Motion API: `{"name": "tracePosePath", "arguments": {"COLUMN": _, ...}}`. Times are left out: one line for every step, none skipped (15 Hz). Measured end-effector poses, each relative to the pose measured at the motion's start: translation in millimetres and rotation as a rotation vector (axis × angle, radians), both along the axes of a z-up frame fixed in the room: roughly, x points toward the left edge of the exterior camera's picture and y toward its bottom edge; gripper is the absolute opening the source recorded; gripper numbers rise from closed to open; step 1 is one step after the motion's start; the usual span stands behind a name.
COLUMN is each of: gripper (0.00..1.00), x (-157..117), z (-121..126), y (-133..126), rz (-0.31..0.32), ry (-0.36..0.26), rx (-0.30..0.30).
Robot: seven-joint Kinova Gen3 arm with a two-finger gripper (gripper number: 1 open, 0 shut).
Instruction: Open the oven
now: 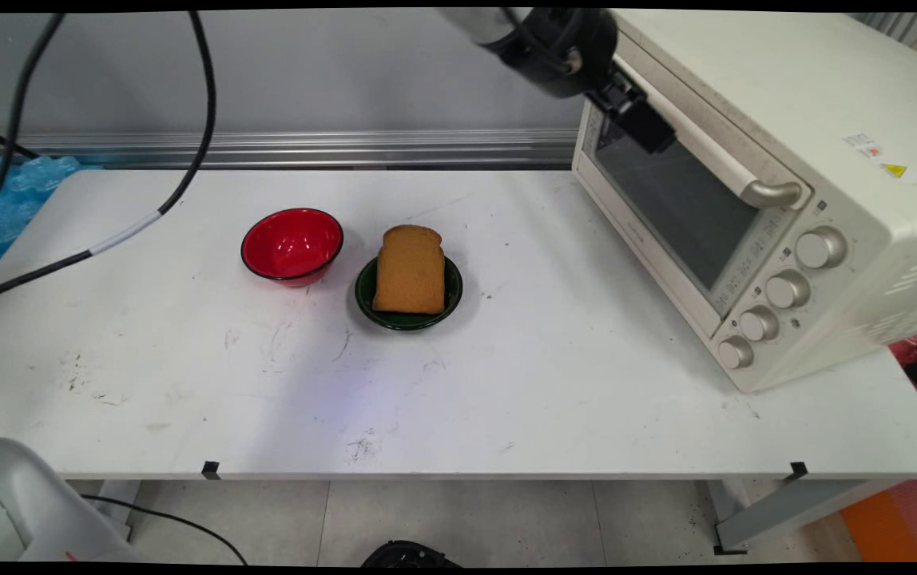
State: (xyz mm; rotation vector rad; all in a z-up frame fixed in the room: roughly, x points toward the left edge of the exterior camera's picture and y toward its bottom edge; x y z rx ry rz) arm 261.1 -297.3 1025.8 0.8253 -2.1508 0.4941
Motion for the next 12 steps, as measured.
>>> {"name": "tracePosePath", "arguments": {"gripper": 1.00, "x": -4, "z": 2, "y": -4, "rz": 0.002, "ry": 0.002, "rx": -0.003}}
{"name": "tracePosePath", "arguments": {"gripper": 1.00, "x": -9, "z": 4, "y": -9, "rz": 0.003, "ry": 0.003, "rx": -0.005}}
{"name": "tracePosePath", "arguments": {"gripper": 1.00, "x": -13, "z": 7, "y": -14, "rz": 0.004, "ry": 0.003, "rx": -0.006}}
{"name": "tracePosePath", "arguments": {"gripper": 1.00, "x": -17, "z": 9, "y": -18, "rz": 0.004, "ry": 0.002, "rx": -0.007}}
{"name": "tracePosePath", "arguments": {"gripper": 1.00, "x": -19, "z": 10, "y": -21, "rz": 0.005, "ry": 0.001, "rx": -0.007}}
{"name": "tracePosePath", "arguments": {"gripper": 1.00, "x": -22, "z": 11, "y": -25, "rz": 0.006, "ry": -0.001, "rx": -0.006}}
{"name": "tracePosePath", "arguments": {"gripper": 1.00, "x": -24, "z": 12, "y": -27, "rz": 0.007, "ry": -0.002, "rx": -0.005}}
{"name": "tracePosePath", "arguments": {"gripper": 1.00, "x": -28, "z": 14, "y": -32, "rz": 0.008, "ry": -0.006, "rx": -0.002}}
{"name": "tracePosePath", "arguments": {"gripper": 1.00, "x": -31, "z": 15, "y": -35, "rz": 0.011, "ry": -0.007, "rx": 0.001}}
{"name": "tracePosePath", "arguments": {"gripper": 1.00, "x": -34, "z": 17, "y": -40, "rz": 0.015, "ry": -0.009, "rx": 0.005}}
{"name": "tracePosePath", "arguments": {"gripper": 1.00, "x": -36, "z": 18, "y": -44, "rz": 0.020, "ry": -0.010, "rx": 0.010}}
{"name": "tracePosePath", "arguments": {"gripper": 1.00, "x": -38, "z": 19, "y": -48, "rz": 0.025, "ry": -0.010, "rx": 0.014}}
